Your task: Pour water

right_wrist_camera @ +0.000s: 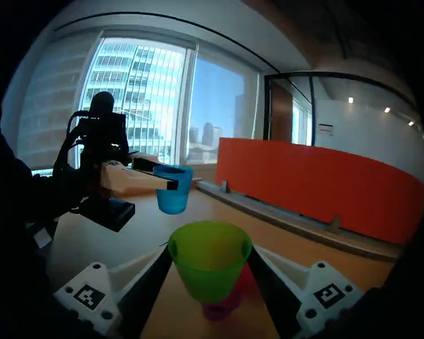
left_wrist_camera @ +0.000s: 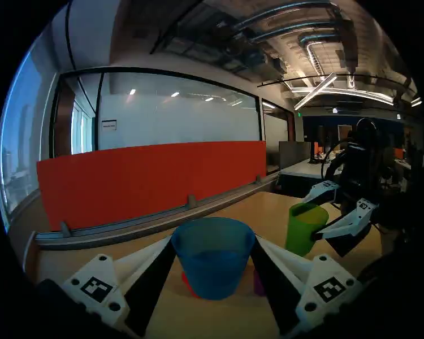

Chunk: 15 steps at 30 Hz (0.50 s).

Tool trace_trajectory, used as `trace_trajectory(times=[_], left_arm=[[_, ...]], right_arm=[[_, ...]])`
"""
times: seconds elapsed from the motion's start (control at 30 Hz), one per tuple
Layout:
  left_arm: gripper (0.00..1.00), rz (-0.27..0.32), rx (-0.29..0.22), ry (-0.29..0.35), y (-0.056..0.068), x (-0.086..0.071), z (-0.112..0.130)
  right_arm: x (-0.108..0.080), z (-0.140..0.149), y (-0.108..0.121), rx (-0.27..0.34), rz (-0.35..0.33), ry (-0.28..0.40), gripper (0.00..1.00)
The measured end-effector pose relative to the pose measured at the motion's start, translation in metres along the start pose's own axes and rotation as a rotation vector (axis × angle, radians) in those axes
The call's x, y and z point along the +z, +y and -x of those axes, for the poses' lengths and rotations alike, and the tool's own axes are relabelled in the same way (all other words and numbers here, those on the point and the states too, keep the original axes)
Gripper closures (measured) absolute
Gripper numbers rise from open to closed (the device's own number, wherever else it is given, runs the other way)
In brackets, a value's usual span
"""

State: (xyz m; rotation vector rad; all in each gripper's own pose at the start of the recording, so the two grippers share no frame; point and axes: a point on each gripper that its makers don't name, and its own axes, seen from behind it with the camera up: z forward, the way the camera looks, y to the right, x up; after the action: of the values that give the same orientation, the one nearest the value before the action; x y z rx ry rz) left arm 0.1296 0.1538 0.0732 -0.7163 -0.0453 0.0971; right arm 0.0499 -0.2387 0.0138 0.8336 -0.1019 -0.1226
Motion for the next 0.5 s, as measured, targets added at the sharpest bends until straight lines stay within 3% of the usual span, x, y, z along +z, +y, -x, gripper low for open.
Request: trace_trajectory(times=[0.5], left_arm=[[0.12,0.021,0.004,0.016,0.008,0.003,-0.004]], right_arm=[[0.002,-0.015,0.012,-0.012,0.027,0.034,0.07]])
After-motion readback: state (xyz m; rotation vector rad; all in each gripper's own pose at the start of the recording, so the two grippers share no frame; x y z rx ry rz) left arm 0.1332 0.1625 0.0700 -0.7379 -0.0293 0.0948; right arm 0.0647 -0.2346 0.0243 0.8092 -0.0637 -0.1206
